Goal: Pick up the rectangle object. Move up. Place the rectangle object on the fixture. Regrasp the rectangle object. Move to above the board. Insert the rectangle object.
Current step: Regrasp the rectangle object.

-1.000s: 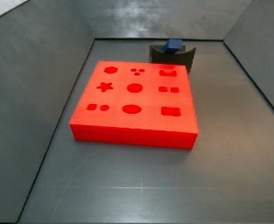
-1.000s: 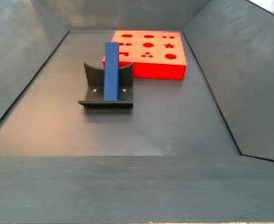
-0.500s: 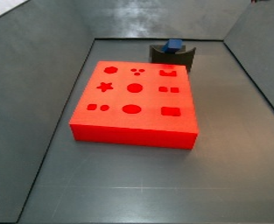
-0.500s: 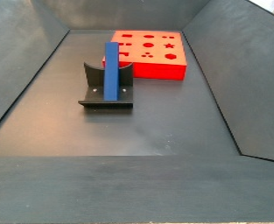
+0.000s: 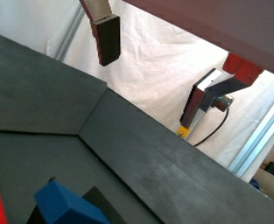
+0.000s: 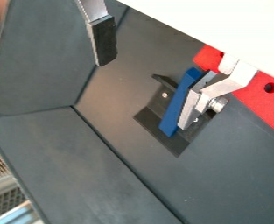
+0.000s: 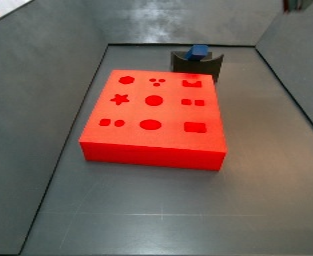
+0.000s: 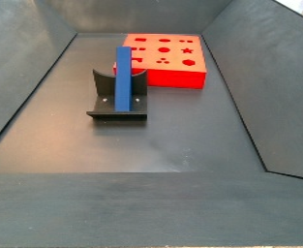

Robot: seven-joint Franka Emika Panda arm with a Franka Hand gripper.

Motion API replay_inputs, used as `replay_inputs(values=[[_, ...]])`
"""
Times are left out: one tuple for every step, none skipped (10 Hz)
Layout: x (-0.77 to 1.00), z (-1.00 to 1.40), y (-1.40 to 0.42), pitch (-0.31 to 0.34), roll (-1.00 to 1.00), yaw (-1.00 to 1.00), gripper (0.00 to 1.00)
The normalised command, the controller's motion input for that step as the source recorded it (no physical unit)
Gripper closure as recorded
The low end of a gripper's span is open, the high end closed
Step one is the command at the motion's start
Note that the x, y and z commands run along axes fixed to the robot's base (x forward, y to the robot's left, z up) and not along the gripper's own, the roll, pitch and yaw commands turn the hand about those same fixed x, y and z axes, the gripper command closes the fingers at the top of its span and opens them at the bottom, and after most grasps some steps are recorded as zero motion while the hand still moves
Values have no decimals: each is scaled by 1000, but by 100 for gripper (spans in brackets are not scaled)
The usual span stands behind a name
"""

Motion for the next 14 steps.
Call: replay_inputs(values=[[42,-1000,38,21,107,198,0],[51,-1000,36,-27,93,185,0],[63,-1000,34,-78,80,153,0],[67,-1000,33,-96,81,133,0],[77,-1000,28,-120,83,86,0],[84,-1000,26,-123,83,50,0],[94,-1000,23,-116,82,8,0],[100,-1000,20,-110,81,-8,0],[109,-975,14,-75,75,-37,0],[103,-862,13,-58,74,-44,0],[89,-646,6,-25,73,-46,0],[85,-491,2,-4,69,-40,0],[86,-286,-1,20,68,-23,0],[81,-188,-1,29,72,-11,0]])
